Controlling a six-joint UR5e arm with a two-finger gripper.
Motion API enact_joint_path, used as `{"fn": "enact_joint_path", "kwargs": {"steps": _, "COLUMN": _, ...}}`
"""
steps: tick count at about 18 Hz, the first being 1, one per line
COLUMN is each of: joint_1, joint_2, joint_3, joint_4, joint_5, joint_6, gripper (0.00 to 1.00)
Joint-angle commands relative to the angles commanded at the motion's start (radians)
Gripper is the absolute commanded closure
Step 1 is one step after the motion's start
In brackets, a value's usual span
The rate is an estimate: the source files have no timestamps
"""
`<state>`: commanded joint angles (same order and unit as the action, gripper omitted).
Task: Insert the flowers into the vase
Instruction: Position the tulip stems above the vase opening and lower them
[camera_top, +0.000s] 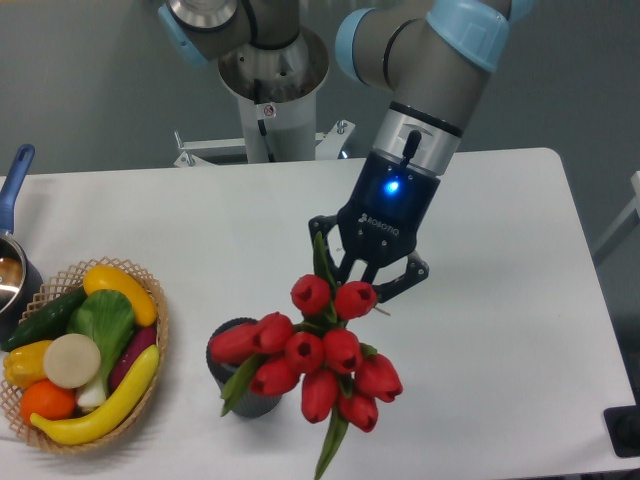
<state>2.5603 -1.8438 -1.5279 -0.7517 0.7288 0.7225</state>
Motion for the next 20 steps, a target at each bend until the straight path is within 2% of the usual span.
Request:
{"fn": "enact_joint_path", "kwargs": {"steps": 5, "joint_1": -0.002, "joint_2": -0.003, "joint_3": 0.005, "joint_4": 0.014, "joint_5": -0.089, "joint_6": -0.012, "gripper": 1.00}}
{"fn": "enact_joint_path", "kwargs": {"steps": 12, "joint_1": -0.032, "joint_2": -0.031, "joint_3": 0.009, "joint_4": 0.074, "joint_5": -0.172, "joint_6": -0.014, "gripper": 1.00}}
{"fn": "enact_joint_path", "kwargs": {"steps": 15, "joint_1": -0.048, "joint_2": -0.048, "joint_3": 0.023, "joint_4": 0.101, "joint_5": -0.251, "joint_6": -0.012, "gripper": 1.00}}
{"fn": "enact_joint_path", "kwargs": {"steps": 20, "joint_1": -0.055, "joint_2": -0.063, "joint_3": 0.018, "joint_4": 0.107, "joint_5": -0.296, "joint_6": -0.011, "gripper": 1.00}}
